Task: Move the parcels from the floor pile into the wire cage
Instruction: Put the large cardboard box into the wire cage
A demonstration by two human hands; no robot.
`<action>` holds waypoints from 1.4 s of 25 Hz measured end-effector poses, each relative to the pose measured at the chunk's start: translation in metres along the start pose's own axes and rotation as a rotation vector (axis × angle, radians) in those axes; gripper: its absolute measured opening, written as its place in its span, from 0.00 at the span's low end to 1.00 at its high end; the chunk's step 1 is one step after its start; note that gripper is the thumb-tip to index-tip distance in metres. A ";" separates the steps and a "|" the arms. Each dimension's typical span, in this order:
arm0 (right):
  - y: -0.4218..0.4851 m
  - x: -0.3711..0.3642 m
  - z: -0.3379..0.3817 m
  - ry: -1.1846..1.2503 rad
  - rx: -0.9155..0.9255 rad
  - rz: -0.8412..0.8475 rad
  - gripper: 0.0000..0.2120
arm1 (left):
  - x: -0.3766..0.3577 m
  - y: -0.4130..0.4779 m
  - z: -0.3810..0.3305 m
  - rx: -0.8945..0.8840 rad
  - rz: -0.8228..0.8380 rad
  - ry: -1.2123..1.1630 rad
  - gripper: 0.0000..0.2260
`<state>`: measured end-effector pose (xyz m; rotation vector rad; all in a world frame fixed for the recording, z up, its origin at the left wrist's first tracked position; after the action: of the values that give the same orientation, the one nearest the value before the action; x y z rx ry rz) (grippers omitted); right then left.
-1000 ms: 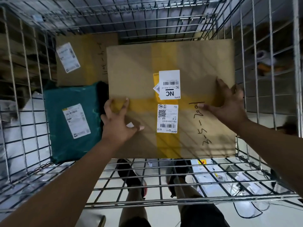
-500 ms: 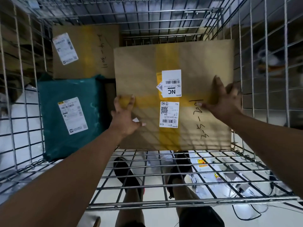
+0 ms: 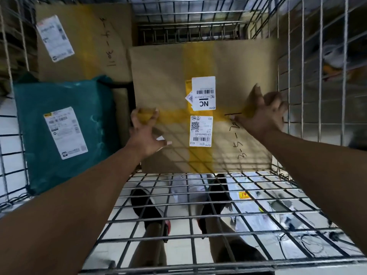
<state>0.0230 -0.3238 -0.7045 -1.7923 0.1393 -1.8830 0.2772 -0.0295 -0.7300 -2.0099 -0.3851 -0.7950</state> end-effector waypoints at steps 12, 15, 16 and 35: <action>-0.005 -0.075 0.050 -0.145 0.238 0.114 0.55 | -0.032 0.022 0.011 0.054 0.045 0.124 0.54; -0.004 -0.087 0.049 -0.190 0.255 0.175 0.58 | -0.045 0.025 0.014 0.049 0.078 0.202 0.57; -0.005 -0.091 0.047 -0.199 0.257 0.178 0.58 | -0.048 0.025 0.014 0.037 0.077 0.228 0.57; -0.137 0.063 0.194 0.055 0.654 0.261 0.41 | 0.115 -0.111 -0.089 -0.157 -0.138 0.110 0.42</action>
<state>0.1674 -0.1799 -0.5676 -1.2124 -0.1962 -1.5492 0.2675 -0.0493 -0.5484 -2.0900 -0.4113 -1.0459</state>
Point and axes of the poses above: each hand's wrist, its own y-axis towards the middle knuckle, its own x-axis out of the back of the hand, z = x × y, the point moved 10 cm from there along y, towards the middle knuckle, and after that the axes turned 3 degrees about -z, right-handed, at the moved point
